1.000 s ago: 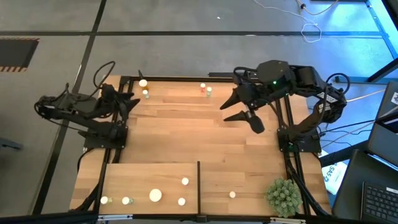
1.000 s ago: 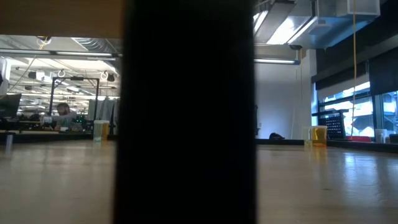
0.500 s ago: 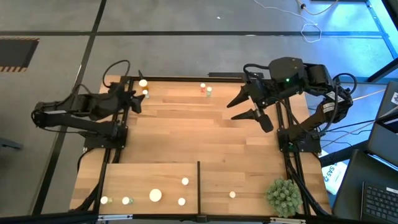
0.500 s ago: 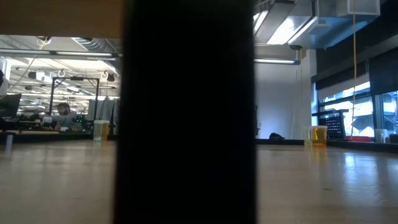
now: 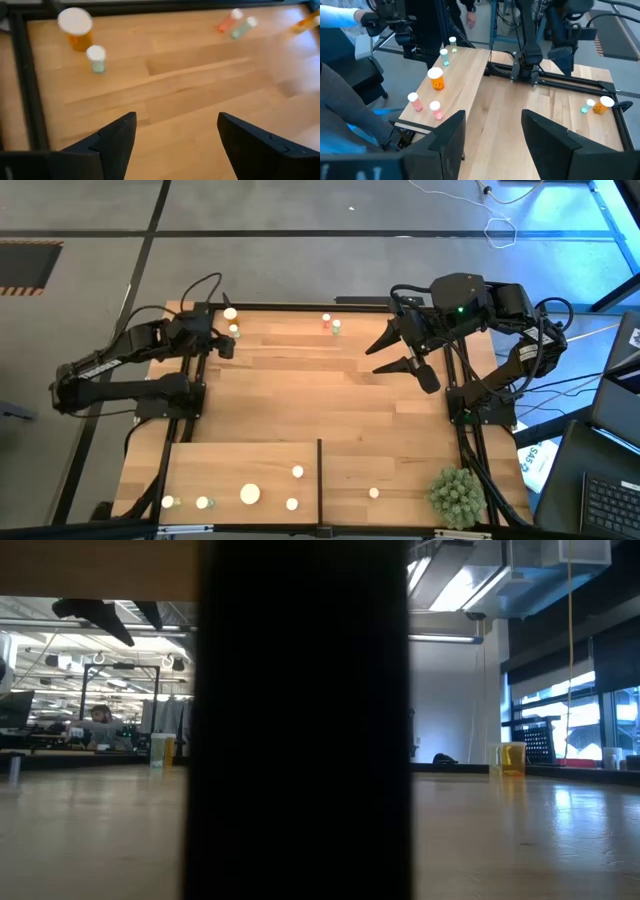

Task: Pick and place medicine bottles onto shelf by color
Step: Put the top left blue pill bottle on the shelf aligned with the other blue pill bottle

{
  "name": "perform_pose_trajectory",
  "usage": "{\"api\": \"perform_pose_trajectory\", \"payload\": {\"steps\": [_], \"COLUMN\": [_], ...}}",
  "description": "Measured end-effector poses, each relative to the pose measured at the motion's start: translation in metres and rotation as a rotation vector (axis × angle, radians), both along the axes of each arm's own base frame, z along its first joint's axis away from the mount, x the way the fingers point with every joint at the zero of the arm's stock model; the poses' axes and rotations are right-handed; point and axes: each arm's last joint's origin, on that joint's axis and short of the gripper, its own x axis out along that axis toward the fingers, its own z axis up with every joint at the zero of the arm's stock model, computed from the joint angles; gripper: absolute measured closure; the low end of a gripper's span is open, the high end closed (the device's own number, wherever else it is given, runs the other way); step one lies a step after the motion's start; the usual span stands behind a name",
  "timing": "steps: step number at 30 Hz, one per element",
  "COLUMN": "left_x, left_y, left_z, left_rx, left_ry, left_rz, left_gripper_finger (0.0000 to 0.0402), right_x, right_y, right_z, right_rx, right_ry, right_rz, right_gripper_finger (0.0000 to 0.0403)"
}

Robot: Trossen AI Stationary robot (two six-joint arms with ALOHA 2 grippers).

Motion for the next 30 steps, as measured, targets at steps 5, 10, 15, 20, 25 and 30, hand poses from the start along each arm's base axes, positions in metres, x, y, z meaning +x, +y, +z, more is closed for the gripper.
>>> {"api": "perform_pose_trajectory", "payload": {"steps": [5, 10, 15, 20, 25, 30], "left_x": [0.008, 0.017, 0.022, 0.023, 0.022, 0.024], "left_y": [0.019, 0.034, 0.038, 0.04, 0.043, 0.052], "left_z": [-0.009, -0.02, -0.023, -0.024, -0.024, -0.032], "left_rx": [-0.076, -0.131, -0.133, -0.083, -0.085, -0.113], "left_ry": [0.072, 0.145, 0.162, 0.225, 0.216, 0.271], "left_rz": [0.025, 0.048, 0.043, 0.006, 0.106, 0.141], "left_gripper_finger": [0.0129, 0.0129, 0.0129, 0.0129, 0.0129, 0.0129], "right_x": [0.0, 0.0, 0.0, 0.0, 0.001, 0.005], "right_y": [0.0, 0.001, 0.001, 0.001, 0.001, 0.001], "right_z": [0.0, 0.0, 0.0, 0.0, 0.002, 0.009], "right_rx": [0.0, 0.013, 0.01, 0.012, 0.017, 0.029], "right_ry": [0.0, 0.002, 0.001, 0.001, -0.018, -0.101], "right_rz": [0.001, 0.03, 0.034, 0.033, 0.03, 0.005], "right_gripper_finger": [0.0206, 0.0206, 0.0206, 0.0206, 0.0206, 0.0206]}}
